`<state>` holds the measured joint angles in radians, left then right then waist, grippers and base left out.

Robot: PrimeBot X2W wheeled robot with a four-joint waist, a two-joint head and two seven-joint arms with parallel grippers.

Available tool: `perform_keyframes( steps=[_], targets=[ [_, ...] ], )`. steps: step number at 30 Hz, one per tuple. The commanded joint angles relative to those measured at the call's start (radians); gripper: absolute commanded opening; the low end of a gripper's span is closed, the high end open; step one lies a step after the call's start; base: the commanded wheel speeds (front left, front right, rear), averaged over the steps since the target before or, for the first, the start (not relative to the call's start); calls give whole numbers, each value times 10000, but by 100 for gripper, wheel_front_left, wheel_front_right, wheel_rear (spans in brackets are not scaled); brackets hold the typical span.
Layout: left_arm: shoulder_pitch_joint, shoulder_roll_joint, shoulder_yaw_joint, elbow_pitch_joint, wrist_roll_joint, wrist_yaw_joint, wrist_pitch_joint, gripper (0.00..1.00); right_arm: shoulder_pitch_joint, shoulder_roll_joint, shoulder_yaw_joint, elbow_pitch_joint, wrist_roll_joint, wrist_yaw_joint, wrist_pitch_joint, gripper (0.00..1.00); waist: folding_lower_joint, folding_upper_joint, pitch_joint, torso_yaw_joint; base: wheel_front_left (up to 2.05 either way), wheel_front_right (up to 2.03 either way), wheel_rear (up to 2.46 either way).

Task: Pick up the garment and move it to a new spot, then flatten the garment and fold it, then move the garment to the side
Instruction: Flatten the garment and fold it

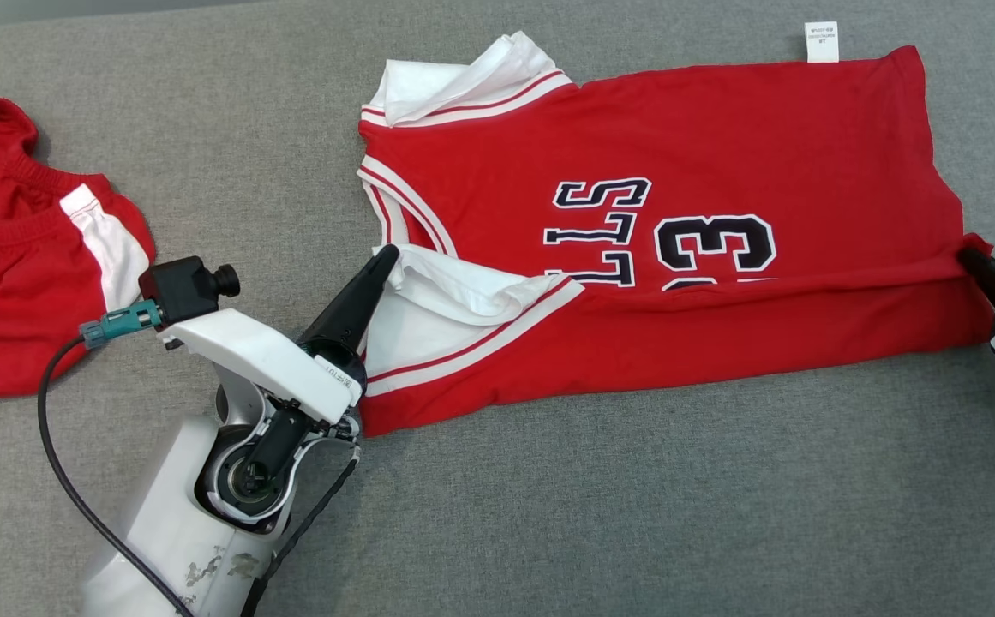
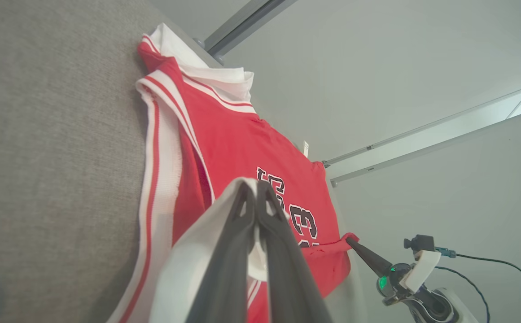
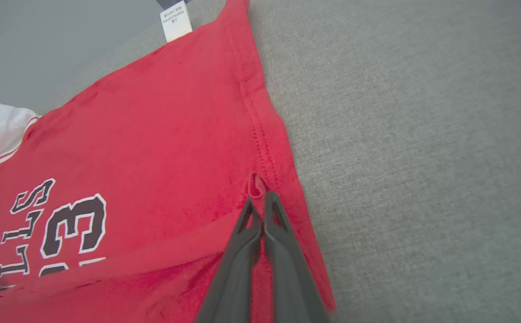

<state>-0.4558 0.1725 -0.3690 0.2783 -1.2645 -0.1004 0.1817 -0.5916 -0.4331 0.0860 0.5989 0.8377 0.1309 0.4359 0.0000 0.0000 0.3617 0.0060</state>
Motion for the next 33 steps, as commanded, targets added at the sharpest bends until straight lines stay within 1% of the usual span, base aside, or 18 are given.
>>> perform_keyframes(
  steps=[1,2,3,4,5,7,10,12,14,16,20,21,23,25,27,30,33],
  targets=[
    [-234,15,-27,176,209,-37,-141,23,-180,-29,19,101,151,-3,-186,100,0,0,32,-15,0,0,0],
    [-312,3,-32,277,326,-16,-263,49,-220,-26,50,126,165,-3,-287,100,0,0,44,-19,0,0,0],
    [-369,-45,-15,384,410,10,-407,95,-263,-34,91,139,169,-1,-401,100,0,0,50,-22,0,0,0],
    [-419,-91,-4,472,473,22,-521,100,-300,-61,111,164,147,-3,-541,100,0,0,52,-26,0,0,0],
    [-493,-115,12,540,578,2,-671,100,-324,-89,146,190,107,-1,-696,100,0,0,53,-26,0,0,0],
    [-658,-182,197,642,784,-42,-1317,100,-353,-119,215,255,46,-3,-1029,100,0,0,49,-22,0,0,0],
    [-784,-438,307,735,884,-154,-2052,100,-347,-121,333,305,60,-1,-1509,100,0,0,30,-31,0,0,0],
    [-872,-499,379,744,887,-239,-2468,100,-292,-173,417,312,-39,-1,-1923,100,0,0,-6,-45,0,0,0],
    [-898,-522,410,853,1013,-247,-2871,100,-235,-199,505,291,-164,-1,-2485,100,0,0,-60,-68,0,0,0],
    [-881,-409,358,1059,1452,-265,-3400,100,-143,-169,551,220,-273,-1,-3174,100,0,0,-146,-101,0,0,0],
    [-543,-437,374,1403,2225,-281,-4221,100,169,-137,799,6,-698,-3,-4555,100,0,0,-392,-168,0,0,0],
    [-543,-437,374,1403,2225,-281,-4221,100,169,-137,799,6,-698,-3,-4555,100,0,0,-392,-168,0,0,0],
    [-288,-483,487,1473,2701,-290,-4397,100,383,36,838,-130,-798,-1,-5259,100,0,0,-541,-198,0,0,0],
    [-17,-562,657,1421,3265,-301,-4447,100,583,-5,1072,-284,-1323,-1,-5922,100,0,0,-671,-232,0,0,0],
    [307,-682,1141,1183,3955,-308,-4462,100,844,31,1236,-302,-1887,-3,-6413,100,0,0,-816,-242,0,0,0],
    [933,-947,1601,833,4894,-305,-4459,100,1130,229,1105,-369,-2585,-3,-6822,100,0,0,-1020,-227,0,0,0],
    [1401,-1072,1864,695,5609,-309,-4463,100,1563,545,852,-512,-3062,-3,-6970,100,0,0,-1206,-195,0,0,0]
  ],
)
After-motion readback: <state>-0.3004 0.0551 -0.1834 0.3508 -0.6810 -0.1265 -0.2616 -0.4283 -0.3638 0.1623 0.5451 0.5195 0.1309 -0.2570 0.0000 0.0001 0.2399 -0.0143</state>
